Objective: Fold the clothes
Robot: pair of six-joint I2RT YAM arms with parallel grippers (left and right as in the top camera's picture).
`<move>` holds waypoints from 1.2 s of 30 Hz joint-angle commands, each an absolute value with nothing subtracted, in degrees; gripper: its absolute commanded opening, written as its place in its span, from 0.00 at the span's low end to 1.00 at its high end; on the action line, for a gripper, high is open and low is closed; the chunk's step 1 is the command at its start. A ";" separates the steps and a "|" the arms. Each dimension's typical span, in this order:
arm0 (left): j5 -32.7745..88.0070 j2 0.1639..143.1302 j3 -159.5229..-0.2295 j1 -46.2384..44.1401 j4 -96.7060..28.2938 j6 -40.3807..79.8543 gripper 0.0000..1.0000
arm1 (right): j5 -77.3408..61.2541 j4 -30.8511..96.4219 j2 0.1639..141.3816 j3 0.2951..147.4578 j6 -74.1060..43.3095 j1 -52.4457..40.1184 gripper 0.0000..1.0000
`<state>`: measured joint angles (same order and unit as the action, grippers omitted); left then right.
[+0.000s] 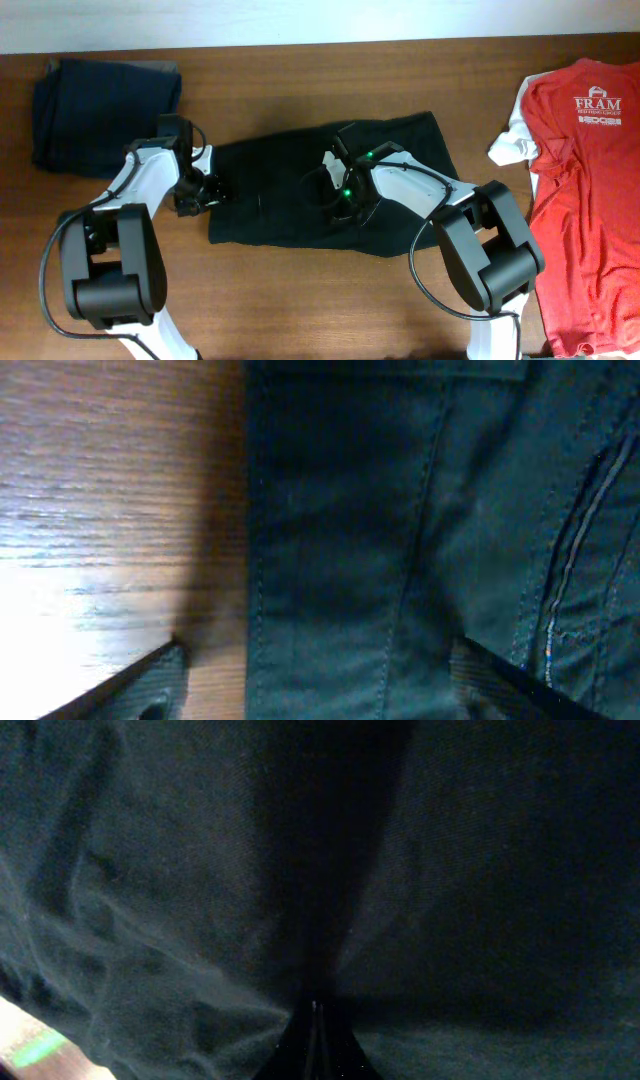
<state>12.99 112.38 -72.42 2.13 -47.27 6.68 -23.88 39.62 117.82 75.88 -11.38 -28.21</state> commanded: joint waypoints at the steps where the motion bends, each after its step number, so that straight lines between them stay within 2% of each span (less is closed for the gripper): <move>1: 14.41 116.14 -71.16 -0.38 -46.81 6.15 0.81 | -22.02 40.27 120.29 75.18 -11.44 -29.34 0.04; 5: 13.61 116.14 -71.16 -2.90 -45.91 6.13 0.80 | -22.04 40.34 120.29 75.18 -11.44 -29.34 0.04; 7: 13.52 116.14 -71.16 -2.90 -45.89 6.13 0.59 | -22.04 40.73 120.29 75.18 -11.44 -29.34 0.04; 9: 13.50 116.14 -71.16 -2.83 -45.91 6.13 0.46 | -22.02 41.19 120.29 75.18 -11.44 -29.34 0.04; 11: 12.40 116.14 -71.16 -2.79 -45.93 6.13 0.27 | -22.04 41.43 120.29 75.18 -11.44 -29.34 0.04; 13: 12.21 116.14 -71.16 -2.79 -46.13 6.13 0.27 | -22.02 41.60 120.29 75.18 -11.44 -29.34 0.04; 14: 12.19 116.14 -71.16 -2.79 -46.13 6.13 0.35 | -22.02 41.60 120.29 75.18 -11.44 -29.34 0.04; 15: 11.44 116.14 -71.16 -2.79 -46.33 6.13 0.45 | -22.02 41.63 120.29 75.18 -11.42 -29.34 0.04; 17: 0.97 116.14 -71.16 -2.79 -48.88 6.17 0.80 | -22.00 41.60 120.29 75.18 -11.42 -29.34 0.04; 20: -1.56 116.14 -71.16 -2.79 -51.18 6.17 0.80 | -22.00 41.60 120.29 75.18 -11.42 -29.34 0.04; 21: -1.54 116.14 -71.16 -2.79 -51.72 6.66 0.74 | -22.00 41.60 120.29 75.16 -11.42 -29.34 0.04; 22: -1.50 116.14 -71.16 -2.79 -52.14 6.81 0.59 | -22.00 41.58 120.29 75.18 -11.42 -29.34 0.04; 23: -1.02 116.16 -71.16 -2.96 -52.01 6.81 0.52 | -22.02 41.54 120.29 75.18 -11.42 -29.32 0.04; 24: 0.45 116.31 -71.16 -3.01 -51.24 6.81 0.50 | -22.02 41.56 120.29 75.18 -11.42 -29.23 0.04; 27: 1.85 118.26 -71.11 -3.01 -50.68 6.79 0.34 | -22.02 41.58 120.29 75.18 -11.42 -29.23 0.04; 29: -0.32 119.11 -71.07 -3.01 -51.09 6.81 0.12 | -22.02 41.58 120.29 75.18 -11.42 -29.23 0.04; 30: -1.04 119.13 -71.07 -3.01 -51.46 6.79 0.10 | -22.02 41.58 120.29 75.18 -11.42 -29.23 0.04; 31: -1.34 119.13 -71.07 -3.01 -51.46 6.79 0.01 | -22.02 41.58 120.29 75.18 -11.42 -29.23 0.04; 36: -1.56 119.02 -75.44 -3.01 -54.74 6.81 0.01 | -22.04 41.74 120.27 75.20 -11.44 -29.17 0.04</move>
